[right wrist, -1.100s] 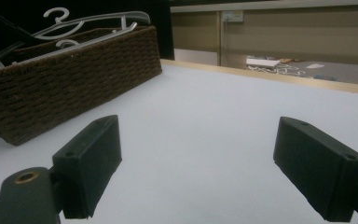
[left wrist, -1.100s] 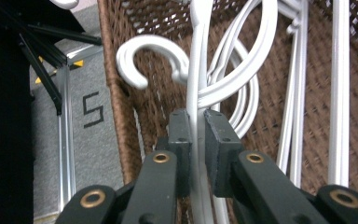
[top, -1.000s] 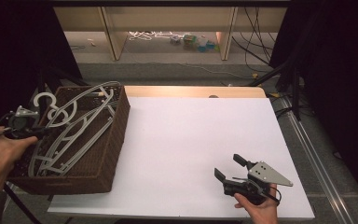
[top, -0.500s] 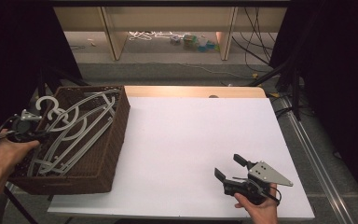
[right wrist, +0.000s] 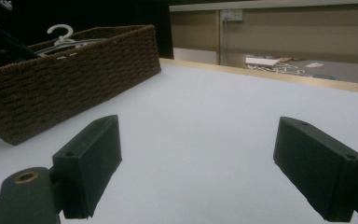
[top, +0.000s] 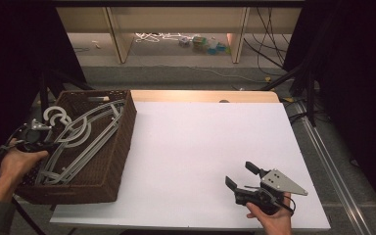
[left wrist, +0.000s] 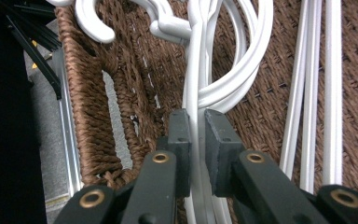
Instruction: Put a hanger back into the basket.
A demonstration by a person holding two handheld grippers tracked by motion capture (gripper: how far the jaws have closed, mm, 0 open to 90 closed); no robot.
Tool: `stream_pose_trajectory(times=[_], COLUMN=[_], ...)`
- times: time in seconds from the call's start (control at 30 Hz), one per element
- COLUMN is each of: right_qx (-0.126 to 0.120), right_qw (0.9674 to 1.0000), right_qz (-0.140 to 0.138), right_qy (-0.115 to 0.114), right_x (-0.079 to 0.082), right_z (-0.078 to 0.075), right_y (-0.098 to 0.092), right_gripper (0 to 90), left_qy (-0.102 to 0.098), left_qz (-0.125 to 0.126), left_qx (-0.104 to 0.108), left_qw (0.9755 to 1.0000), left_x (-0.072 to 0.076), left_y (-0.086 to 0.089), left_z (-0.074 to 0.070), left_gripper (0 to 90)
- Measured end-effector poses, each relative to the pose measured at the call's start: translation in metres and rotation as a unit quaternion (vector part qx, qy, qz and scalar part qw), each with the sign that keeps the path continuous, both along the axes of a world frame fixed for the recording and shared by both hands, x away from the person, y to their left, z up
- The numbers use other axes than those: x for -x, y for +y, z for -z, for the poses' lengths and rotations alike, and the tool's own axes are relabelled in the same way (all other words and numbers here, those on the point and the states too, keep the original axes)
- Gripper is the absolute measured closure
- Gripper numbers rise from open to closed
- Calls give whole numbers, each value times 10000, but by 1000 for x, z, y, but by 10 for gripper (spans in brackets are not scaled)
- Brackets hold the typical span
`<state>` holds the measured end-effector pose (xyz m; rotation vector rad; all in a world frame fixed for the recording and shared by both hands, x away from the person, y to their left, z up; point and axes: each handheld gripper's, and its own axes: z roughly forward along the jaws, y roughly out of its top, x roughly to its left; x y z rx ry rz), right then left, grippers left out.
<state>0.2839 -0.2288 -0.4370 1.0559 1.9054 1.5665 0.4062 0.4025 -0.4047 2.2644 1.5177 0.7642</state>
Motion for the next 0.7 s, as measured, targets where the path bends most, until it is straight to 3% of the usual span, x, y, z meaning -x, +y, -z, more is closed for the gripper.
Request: stream_pose_trajectory(times=[0.03,0.13,0.27,0.3,0.37,0.4,0.47,0.57,0.63,0.7], right_qx=[54,28,9,1,36,38,10,3,5,37], right_qw=[10000,10000,10000,10000,10000,10000,10000,10000,10000,10000], right_qz=[26,34,43,7,21,33,12,14,14,24], right_qy=[22,4,-45,-34,-52,-34,-50,-28,-21,20], right_x=[1,1,0,0,0,0,0,0,0,1], right_z=[-1,0,0,0,0,0,0,0,0,0], right_y=[0,0,-1,0,0,0,0,0,0,0], right_gripper=[159,159,159,160,159,159,159,159,159,159], left_qy=[63,31,94,71,214,101,121,228,69,-83], left_qz=[-3,-47,60,31,152,70,89,100,68,28], left_qx=[-87,-13,-107,-16,-139,-62,-41,63,170,257], left_qw=[9999,10000,9999,10000,9996,9999,9999,9997,9998,9996], left_x=[-1,-3,-1,-1,-2,-2,-3,-2,-2,-1], left_y=[-1,-5,-4,-5,-4,-6,-6,-4,-6,-9], left_z=[0,4,5,7,9,12,13,10,9,5], left_gripper=[815,814,812,806,804,801,792,710,678,576])
